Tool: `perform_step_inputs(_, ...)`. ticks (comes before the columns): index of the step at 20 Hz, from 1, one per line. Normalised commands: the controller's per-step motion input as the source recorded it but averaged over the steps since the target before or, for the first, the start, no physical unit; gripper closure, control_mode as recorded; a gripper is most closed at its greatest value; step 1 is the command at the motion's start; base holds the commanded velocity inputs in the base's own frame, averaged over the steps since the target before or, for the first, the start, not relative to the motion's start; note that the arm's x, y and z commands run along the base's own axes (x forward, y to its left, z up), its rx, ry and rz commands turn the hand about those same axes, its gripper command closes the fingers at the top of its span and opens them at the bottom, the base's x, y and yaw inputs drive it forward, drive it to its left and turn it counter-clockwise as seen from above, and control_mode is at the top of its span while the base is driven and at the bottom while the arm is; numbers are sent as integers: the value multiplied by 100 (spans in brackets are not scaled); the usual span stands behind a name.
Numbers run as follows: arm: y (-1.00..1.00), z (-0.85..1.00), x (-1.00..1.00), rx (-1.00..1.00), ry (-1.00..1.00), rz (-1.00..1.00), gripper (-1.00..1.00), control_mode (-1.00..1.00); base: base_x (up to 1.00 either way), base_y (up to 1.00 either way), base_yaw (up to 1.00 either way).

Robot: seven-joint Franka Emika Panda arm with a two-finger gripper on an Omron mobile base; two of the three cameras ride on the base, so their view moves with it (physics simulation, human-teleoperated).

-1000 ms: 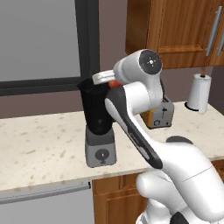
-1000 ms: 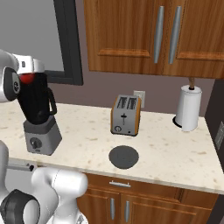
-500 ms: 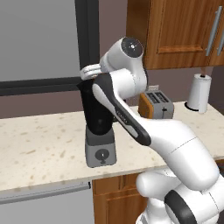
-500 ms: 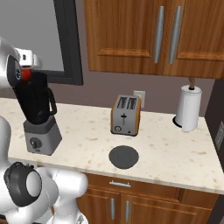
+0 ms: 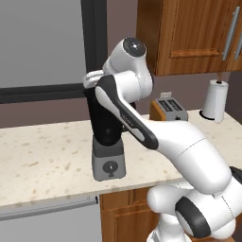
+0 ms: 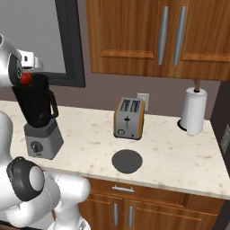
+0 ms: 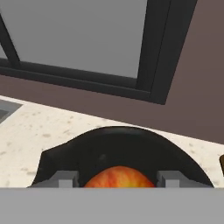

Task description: Open the blender lid, put the apple in the blender, close the lid, and start the blender.

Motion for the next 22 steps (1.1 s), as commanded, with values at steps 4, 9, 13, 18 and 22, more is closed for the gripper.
perform_step_inputs(4,0,-30,3,0,0,0,100,-100,0,0,0)
perform_step_inputs(9,0,-27,11,0,1,0,100,-100,0,0,0)
perform_step_inputs(13,0,-21,9,0,0,0,100,-100,0,0,0)
perform_step_inputs(18,0,-18,2,0,1,0,100,-100,0,0,0)
perform_step_inputs(22,0,-23,0,0,10,0,100,-100,0,0,0)
